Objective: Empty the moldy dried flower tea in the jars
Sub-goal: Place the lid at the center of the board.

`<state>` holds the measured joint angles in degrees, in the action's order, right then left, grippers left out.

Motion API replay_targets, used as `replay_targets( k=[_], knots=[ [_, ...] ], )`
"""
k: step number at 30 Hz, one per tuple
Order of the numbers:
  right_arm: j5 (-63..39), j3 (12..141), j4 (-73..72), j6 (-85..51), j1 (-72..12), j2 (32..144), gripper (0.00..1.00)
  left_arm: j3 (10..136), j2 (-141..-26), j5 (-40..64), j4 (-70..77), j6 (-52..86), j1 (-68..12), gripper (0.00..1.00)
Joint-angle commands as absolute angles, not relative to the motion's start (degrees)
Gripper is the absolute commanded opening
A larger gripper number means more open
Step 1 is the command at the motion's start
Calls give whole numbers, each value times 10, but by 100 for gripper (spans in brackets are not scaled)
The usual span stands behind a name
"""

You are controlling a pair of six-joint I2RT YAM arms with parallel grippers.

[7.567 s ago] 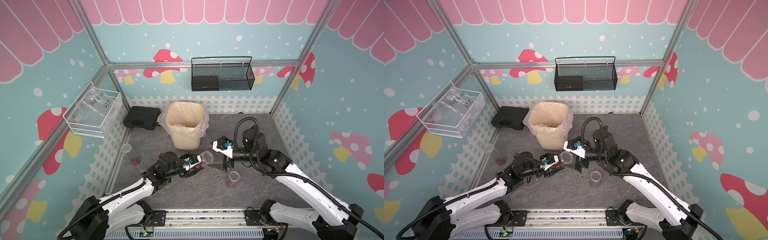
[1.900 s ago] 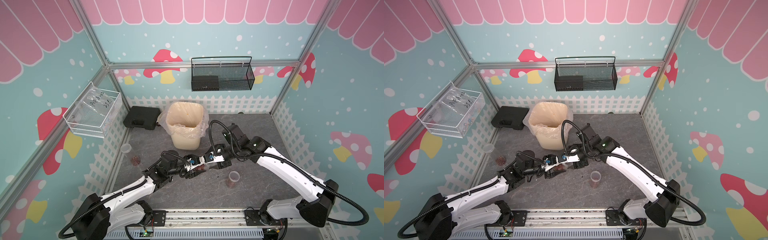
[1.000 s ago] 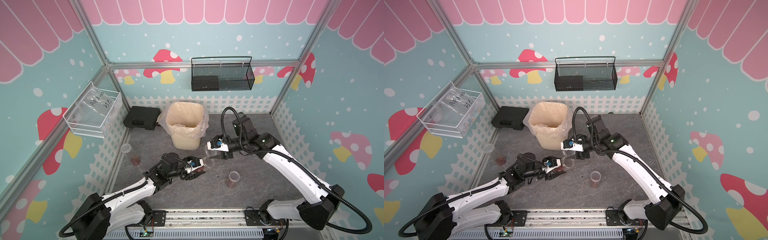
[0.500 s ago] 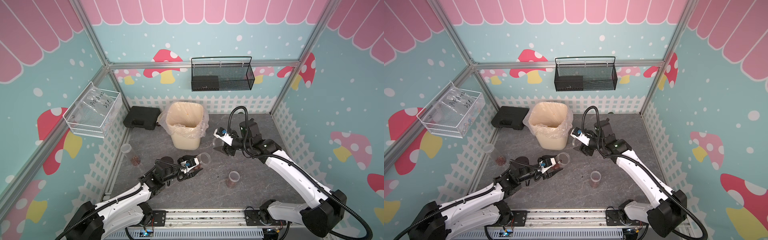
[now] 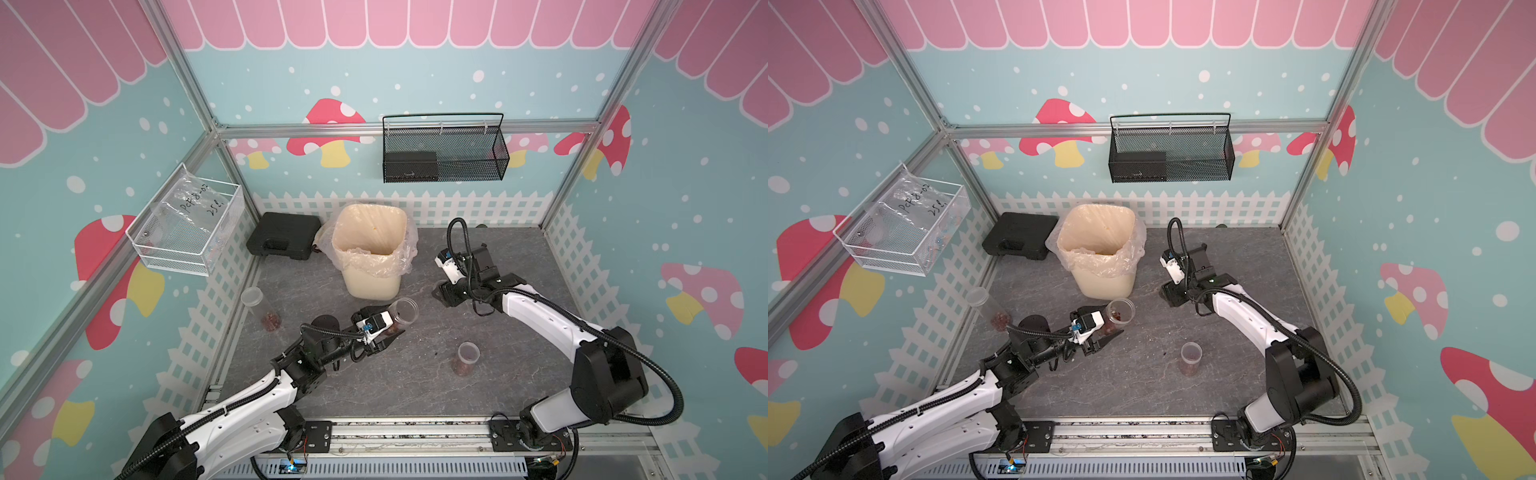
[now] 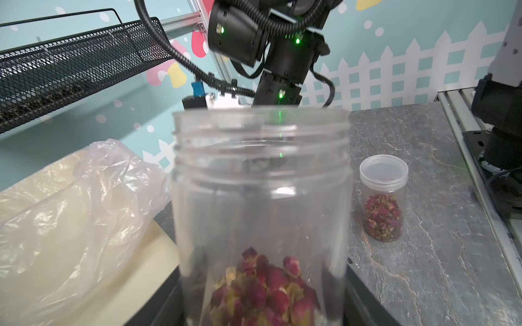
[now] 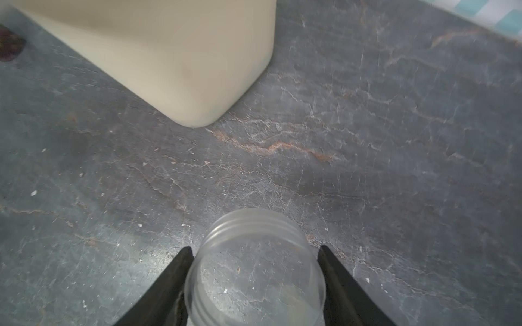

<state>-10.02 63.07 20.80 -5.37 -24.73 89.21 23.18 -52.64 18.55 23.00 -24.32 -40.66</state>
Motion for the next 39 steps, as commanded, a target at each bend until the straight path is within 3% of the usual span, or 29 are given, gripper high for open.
replay_targets(
  k=[1, 18, 21, 23, 27, 35, 39],
  knots=[
    [-64, 630, 197, -118, -243, 928, 28, 232, -515, 178, 245, -240, -409, 11],
    [-34, 660, 221, -172, -236, 1052, 48, 231, -509, 165, 242, -242, -409, 11],
    [-37, 660, 222, -175, -236, 1049, 56, 232, -512, 164, 244, -242, -409, 11],
    [-42, 662, 225, -178, -236, 1047, 69, 232, -513, 160, 246, -241, -409, 11],
    [-51, 663, 226, -179, -236, 1043, 85, 233, -515, 152, 245, -242, -409, 11],
    [-34, 662, 239, -176, -236, 986, 88, 261, -503, 128, 206, -233, -409, 10],
    [-17, 653, 239, -173, -236, 915, 95, 296, -487, 117, 159, -233, -410, 9]
  ],
)
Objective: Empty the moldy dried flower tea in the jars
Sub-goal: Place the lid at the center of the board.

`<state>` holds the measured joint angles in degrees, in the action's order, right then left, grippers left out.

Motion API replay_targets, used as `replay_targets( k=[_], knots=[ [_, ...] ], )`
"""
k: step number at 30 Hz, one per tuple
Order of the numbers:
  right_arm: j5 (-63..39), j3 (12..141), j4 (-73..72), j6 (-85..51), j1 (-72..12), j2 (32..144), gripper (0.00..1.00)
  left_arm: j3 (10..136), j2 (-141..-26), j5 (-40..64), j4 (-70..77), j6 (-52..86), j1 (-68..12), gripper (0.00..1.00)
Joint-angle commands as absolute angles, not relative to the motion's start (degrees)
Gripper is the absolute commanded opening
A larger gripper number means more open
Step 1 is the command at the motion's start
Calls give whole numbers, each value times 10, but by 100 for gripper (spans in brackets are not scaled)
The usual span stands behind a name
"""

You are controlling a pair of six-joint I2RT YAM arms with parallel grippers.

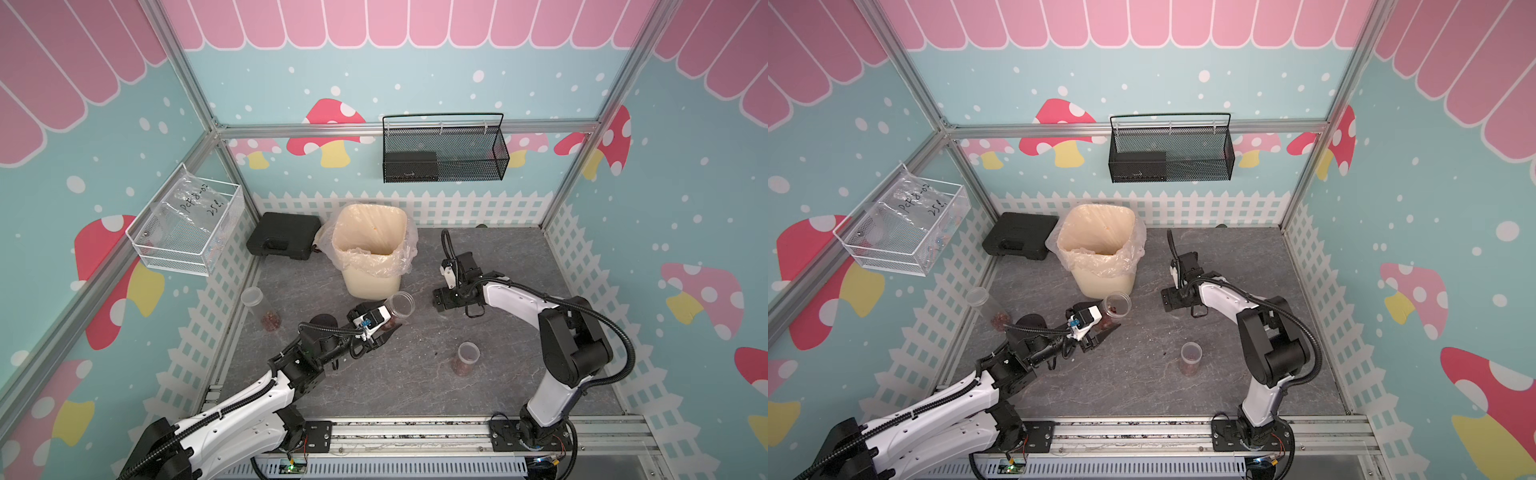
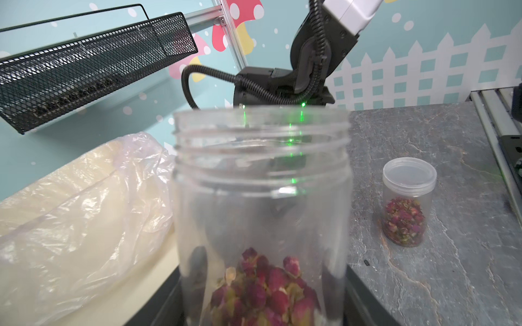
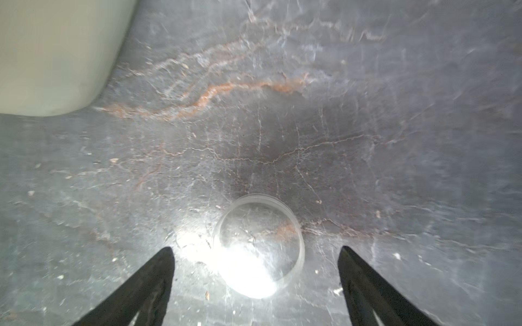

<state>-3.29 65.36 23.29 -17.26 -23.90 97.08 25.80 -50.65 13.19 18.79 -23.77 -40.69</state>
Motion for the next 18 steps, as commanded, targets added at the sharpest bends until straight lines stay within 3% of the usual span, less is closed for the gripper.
replay_targets(
  k=[1, 9, 12, 18],
  knots=[
    [-11, 651, 239, -172, -236, 892, 99, 307, -482, 115, 143, -238, -410, 9],
    [33, 646, 234, -145, -236, 782, 99, 448, -493, 42, 0, -280, -410, 6],
    [25, 641, 221, -112, -236, 753, 94, 528, -525, -1, -82, -324, -409, 7],
    [16, 612, 158, -64, -236, 697, 98, 702, -621, -77, -256, -416, -396, 6]
  ],
)
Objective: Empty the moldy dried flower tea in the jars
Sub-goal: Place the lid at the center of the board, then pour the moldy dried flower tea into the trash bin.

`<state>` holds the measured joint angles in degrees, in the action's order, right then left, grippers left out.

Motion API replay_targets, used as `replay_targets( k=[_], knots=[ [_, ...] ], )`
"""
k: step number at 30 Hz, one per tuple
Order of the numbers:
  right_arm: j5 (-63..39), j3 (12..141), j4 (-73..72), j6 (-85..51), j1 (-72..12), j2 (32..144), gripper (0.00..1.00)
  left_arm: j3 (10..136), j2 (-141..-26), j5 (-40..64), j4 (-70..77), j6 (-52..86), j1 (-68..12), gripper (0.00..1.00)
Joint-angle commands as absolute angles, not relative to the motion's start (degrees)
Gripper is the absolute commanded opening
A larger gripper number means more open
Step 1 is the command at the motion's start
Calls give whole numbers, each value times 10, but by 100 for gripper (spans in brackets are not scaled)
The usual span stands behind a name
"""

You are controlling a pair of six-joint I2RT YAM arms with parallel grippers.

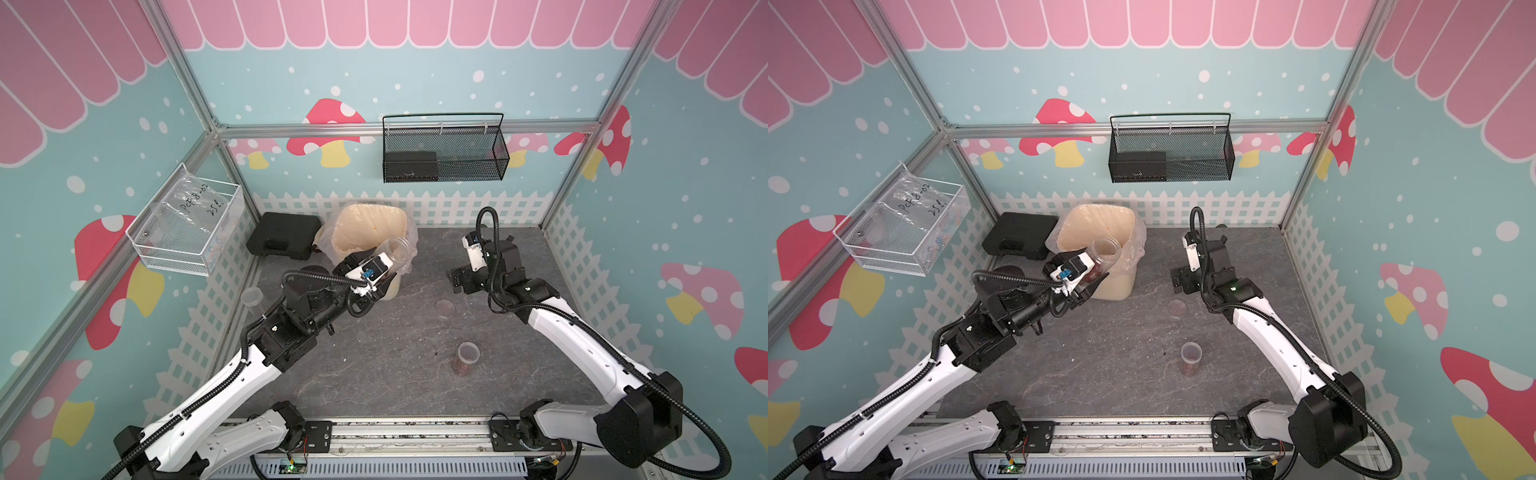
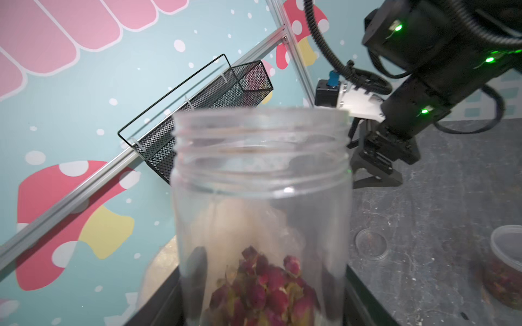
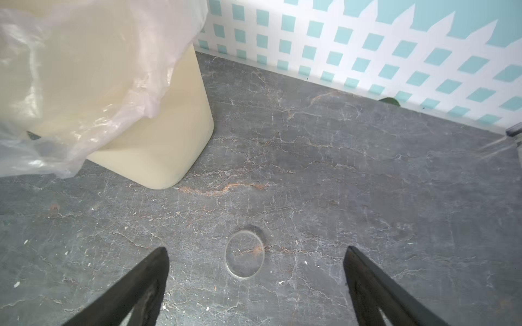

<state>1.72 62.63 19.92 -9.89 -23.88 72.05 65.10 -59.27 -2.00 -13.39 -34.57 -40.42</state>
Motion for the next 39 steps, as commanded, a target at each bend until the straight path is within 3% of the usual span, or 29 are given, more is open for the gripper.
replay_targets(
  k=[1, 19, 29, 39],
  knots=[
    [22, 608, 146, -66, -236, 690, 98, 728, -637, -85, -275, -426, -389, 6],
    [13, 601, 88, 12, -236, 702, 100, 1025, -876, -180, -424, -628, -287, 6],
    [-97, 550, -11, 43, -236, 665, 99, 1101, -953, -228, -439, -734, -276, 5],
    [-158, 537, -66, -43, -236, 659, 99, 1108, -979, -253, -440, -828, -263, 1]
  ],
)
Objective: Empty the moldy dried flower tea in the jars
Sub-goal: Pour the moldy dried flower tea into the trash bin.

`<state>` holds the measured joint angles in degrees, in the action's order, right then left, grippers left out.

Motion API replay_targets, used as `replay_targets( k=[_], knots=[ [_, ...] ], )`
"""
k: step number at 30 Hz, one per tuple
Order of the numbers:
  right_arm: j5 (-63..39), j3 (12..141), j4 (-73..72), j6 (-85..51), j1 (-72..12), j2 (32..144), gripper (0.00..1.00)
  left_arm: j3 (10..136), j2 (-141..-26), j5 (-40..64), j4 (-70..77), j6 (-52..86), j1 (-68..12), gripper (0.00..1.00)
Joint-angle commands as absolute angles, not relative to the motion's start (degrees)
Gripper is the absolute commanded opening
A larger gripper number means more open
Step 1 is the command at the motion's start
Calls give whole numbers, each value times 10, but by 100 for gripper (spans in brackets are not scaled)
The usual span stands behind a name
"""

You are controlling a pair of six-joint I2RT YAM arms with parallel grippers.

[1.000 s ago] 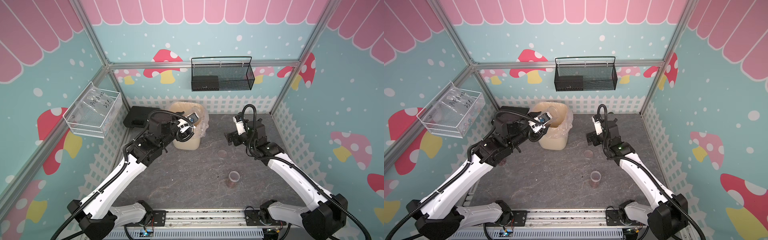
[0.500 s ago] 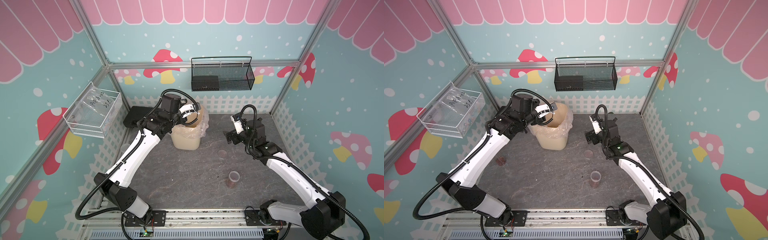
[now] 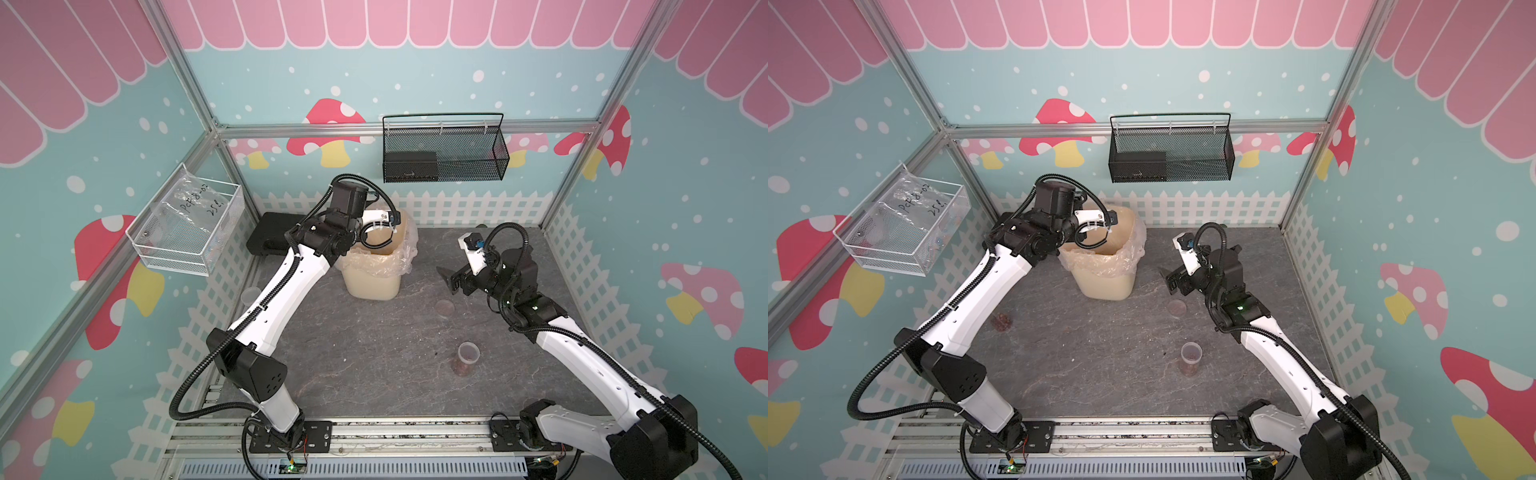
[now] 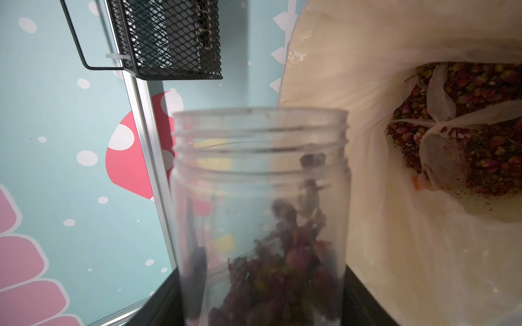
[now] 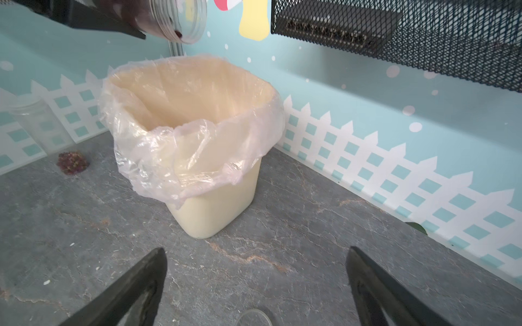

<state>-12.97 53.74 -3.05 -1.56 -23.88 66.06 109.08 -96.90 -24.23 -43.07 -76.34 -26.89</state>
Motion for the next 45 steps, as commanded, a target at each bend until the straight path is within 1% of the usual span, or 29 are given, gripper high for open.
replay_targets(
  k=[1, 8, 18, 23, 31, 45],
  knots=[
    [-169, 541, -67, -44, -236, 664, 100, 1107, -982, -255, -440, -843, -263, 0],
    [-181, 557, -73, -76, -236, 679, 100, 1107, -996, -268, -436, -892, -260, 0],
    [-193, 545, -83, -98, -236, 688, 100, 1064, -995, -274, -354, -1000, -248, 0],
    [-210, 545, -95, -104, -236, 691, 100, 1053, -996, -265, -344, -1048, -244, 0],
    [-217, 515, -134, -120, -236, 674, 99, 986, -970, -238, -249, -1131, -240, 0],
    [-219, 511, -142, -137, -236, 677, 100, 964, -946, -208, -217, -1141, -238, 0]
  ],
)
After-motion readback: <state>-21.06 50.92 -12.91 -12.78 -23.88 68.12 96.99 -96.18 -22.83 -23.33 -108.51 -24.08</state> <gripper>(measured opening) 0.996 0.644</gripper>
